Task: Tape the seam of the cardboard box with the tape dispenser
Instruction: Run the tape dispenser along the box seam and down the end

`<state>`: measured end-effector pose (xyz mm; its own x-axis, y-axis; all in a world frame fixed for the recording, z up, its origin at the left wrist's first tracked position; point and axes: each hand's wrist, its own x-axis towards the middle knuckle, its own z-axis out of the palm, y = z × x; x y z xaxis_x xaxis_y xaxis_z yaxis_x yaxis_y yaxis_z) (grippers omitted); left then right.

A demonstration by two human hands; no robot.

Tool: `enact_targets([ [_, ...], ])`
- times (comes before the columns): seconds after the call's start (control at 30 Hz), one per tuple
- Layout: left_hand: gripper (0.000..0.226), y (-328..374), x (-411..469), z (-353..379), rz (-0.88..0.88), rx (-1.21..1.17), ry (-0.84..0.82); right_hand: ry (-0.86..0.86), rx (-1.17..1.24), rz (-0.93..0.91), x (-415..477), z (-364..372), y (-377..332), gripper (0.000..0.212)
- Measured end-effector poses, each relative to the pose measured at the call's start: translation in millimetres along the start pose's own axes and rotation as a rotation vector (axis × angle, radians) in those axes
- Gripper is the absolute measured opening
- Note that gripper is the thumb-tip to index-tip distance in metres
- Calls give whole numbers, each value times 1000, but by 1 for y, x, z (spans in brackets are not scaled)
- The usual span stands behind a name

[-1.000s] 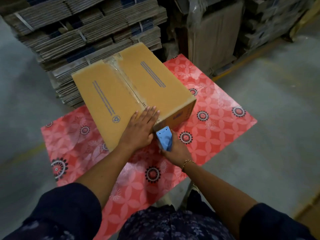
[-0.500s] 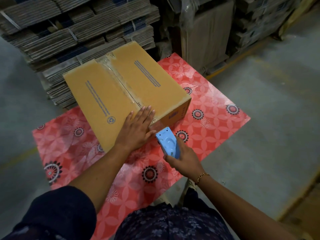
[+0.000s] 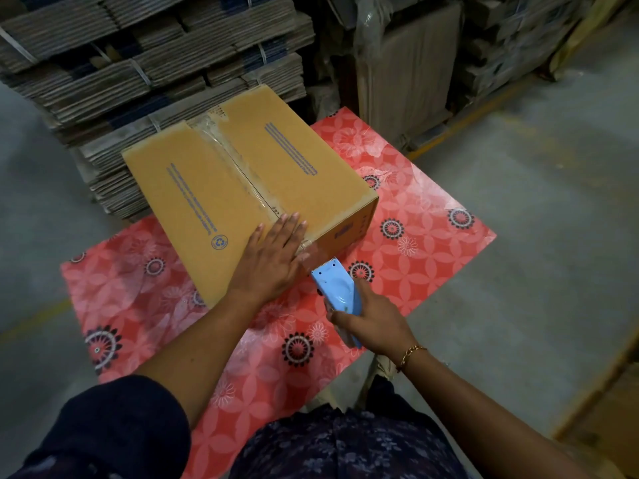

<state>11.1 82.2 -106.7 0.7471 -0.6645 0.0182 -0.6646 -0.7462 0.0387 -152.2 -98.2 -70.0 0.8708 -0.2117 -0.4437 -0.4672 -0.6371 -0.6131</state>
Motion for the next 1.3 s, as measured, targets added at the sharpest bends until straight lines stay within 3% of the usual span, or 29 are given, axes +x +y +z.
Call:
enact_targets([
  [0.23,63,0,-2,-2,14,24,13,-239,469,316,37,-14,-22,51],
  [0.3,62,1,-1,-2,12,15,18,-339,624,397,46,-28,-23,58],
  [0.43,65,0,-3,-1,21,33,27,-424,617,396,54,-42,-18,46],
  [0.53,65,-1,-1,-3,14,33,6,-328,364,311,57,-44,-21,67],
  [0.67,64,-2,0,-1,19,25,1,-143,75,139,38,-39,-12,64],
  [0.8,63,-2,0,1,13,22,25,10,120,40,6,-8,1,65],
  [1.03,61,-1,0,1,3,25,24,265,183,-138,-14,17,4,46],
  [1.3,64,-2,2,4,-7,1,3,264,-113,-195,-19,3,19,51],
])
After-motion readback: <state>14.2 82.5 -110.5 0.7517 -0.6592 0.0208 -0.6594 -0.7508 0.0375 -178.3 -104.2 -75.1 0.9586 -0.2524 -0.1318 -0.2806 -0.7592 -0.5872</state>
